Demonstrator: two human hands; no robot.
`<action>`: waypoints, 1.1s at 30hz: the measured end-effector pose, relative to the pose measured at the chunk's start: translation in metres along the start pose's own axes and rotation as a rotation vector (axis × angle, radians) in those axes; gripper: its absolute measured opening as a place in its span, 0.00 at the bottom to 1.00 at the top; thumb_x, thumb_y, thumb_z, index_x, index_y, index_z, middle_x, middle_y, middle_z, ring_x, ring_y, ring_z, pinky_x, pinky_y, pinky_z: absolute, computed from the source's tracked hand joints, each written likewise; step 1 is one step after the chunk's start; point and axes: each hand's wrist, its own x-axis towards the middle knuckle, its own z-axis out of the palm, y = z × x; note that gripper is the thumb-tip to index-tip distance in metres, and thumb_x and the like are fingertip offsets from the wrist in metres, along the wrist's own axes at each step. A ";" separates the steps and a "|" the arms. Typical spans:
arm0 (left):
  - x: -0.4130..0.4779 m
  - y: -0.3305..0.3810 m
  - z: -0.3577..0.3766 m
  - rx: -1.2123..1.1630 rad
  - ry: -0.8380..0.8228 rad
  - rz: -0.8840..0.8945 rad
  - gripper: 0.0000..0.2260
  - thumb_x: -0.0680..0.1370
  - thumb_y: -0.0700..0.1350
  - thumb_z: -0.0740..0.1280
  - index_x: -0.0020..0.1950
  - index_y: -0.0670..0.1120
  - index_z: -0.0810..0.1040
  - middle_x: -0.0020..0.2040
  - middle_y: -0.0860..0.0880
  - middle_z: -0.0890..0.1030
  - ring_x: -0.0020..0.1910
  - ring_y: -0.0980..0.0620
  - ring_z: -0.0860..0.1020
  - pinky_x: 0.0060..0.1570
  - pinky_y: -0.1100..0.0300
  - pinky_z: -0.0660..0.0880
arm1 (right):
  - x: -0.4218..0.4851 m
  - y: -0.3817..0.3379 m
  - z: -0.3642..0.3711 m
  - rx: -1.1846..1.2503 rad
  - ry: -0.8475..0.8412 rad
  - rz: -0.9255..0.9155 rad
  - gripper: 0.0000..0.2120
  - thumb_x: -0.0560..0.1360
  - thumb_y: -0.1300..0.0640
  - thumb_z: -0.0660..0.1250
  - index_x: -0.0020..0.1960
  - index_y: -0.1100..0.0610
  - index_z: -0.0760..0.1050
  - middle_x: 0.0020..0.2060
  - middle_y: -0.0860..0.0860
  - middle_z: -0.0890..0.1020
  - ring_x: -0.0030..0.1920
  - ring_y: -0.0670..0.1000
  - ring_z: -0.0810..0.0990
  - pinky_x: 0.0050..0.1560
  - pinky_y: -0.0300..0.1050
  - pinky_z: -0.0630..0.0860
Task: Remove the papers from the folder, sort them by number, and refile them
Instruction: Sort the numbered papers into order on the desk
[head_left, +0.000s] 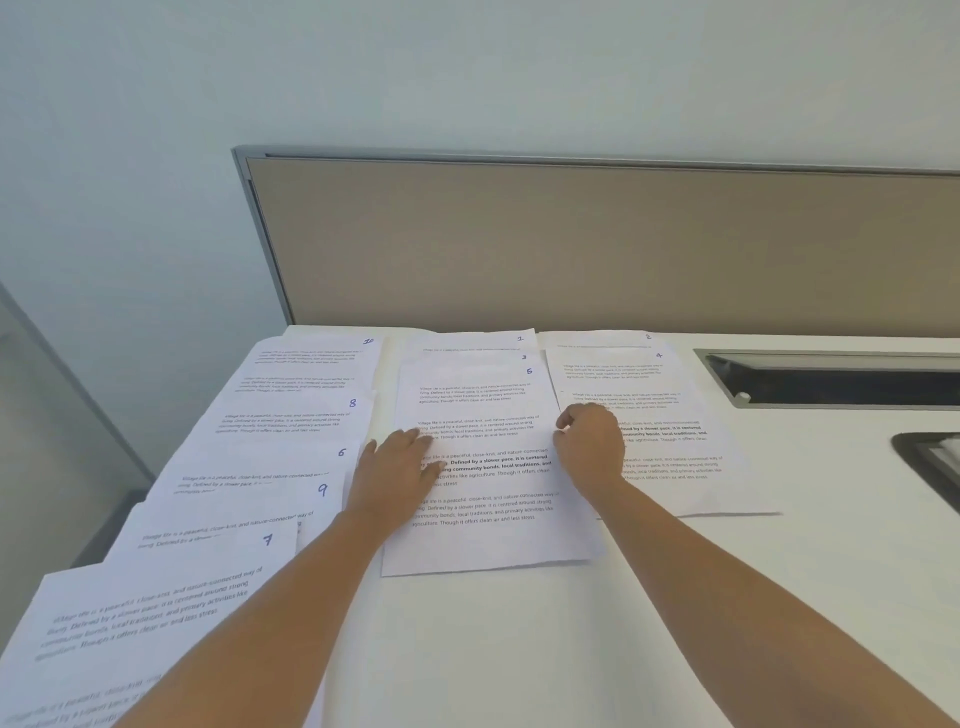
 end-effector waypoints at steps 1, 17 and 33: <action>0.000 0.000 0.000 0.015 -0.007 0.003 0.22 0.82 0.54 0.52 0.75 0.48 0.59 0.76 0.50 0.59 0.75 0.55 0.55 0.73 0.53 0.50 | -0.002 0.000 0.001 -0.046 -0.012 -0.061 0.09 0.74 0.65 0.63 0.50 0.60 0.79 0.48 0.55 0.80 0.47 0.54 0.77 0.38 0.39 0.67; -0.007 0.000 -0.004 0.009 0.014 0.012 0.22 0.83 0.52 0.50 0.76 0.48 0.57 0.77 0.51 0.55 0.76 0.54 0.53 0.73 0.53 0.50 | -0.016 0.001 0.005 -0.120 -0.135 -0.286 0.11 0.77 0.60 0.61 0.54 0.63 0.78 0.52 0.57 0.80 0.55 0.54 0.76 0.50 0.40 0.68; -0.058 -0.061 -0.025 -0.116 0.122 -0.092 0.21 0.83 0.52 0.52 0.75 0.48 0.61 0.77 0.50 0.57 0.76 0.53 0.52 0.73 0.52 0.46 | -0.057 -0.033 0.026 -0.027 -0.101 -0.359 0.07 0.76 0.62 0.63 0.50 0.62 0.79 0.52 0.55 0.80 0.56 0.53 0.75 0.53 0.39 0.67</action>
